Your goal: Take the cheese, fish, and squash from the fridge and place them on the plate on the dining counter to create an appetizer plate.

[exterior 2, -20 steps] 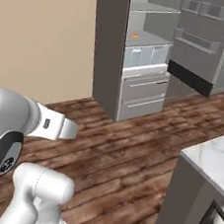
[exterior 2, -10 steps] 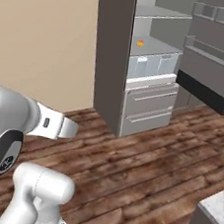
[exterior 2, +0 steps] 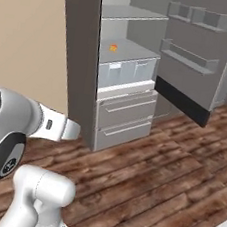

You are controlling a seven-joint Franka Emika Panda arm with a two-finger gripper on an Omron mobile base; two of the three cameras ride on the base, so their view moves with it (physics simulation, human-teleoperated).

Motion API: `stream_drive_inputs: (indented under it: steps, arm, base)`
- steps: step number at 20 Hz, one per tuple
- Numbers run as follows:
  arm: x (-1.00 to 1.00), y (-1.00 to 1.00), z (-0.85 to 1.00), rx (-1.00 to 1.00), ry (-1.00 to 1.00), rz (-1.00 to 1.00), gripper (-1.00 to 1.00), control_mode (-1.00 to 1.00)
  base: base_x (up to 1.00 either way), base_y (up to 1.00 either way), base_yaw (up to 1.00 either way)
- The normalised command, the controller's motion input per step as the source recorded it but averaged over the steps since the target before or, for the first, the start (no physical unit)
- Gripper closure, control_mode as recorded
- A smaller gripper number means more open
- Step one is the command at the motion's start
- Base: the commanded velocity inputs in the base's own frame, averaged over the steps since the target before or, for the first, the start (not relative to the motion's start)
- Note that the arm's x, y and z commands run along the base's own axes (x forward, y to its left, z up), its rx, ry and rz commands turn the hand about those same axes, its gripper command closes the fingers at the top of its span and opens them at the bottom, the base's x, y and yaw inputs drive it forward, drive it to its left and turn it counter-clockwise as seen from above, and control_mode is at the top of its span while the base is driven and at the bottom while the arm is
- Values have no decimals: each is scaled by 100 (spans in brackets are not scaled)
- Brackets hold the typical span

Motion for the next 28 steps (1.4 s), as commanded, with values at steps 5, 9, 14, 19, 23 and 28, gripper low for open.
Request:
stream_drive_inputs:
  steps: [5, 9, 14, 19, 23, 28]
  arm:
    - [0, 0, 0, 0, 0, 0, -100, 100]
    - [0, 0, 0, 0, 0, 0, -100, 100]
    - [0, 0, 0, 0, 0, 0, -100, 100]
    - [0, 0, 0, 0, 0, 0, -100, 100]
    - [0, 0, 0, 0, 0, 0, -100, 100]
    - [0, 0, 0, 0, 0, 0, -100, 100]
  base:
    - [100, -5, -25]
    - [100, 8, -27]
    - [100, 15, -20]
    - [99, 0, 0]
    - [98, -13, 21]
    - [80, -5, 44]
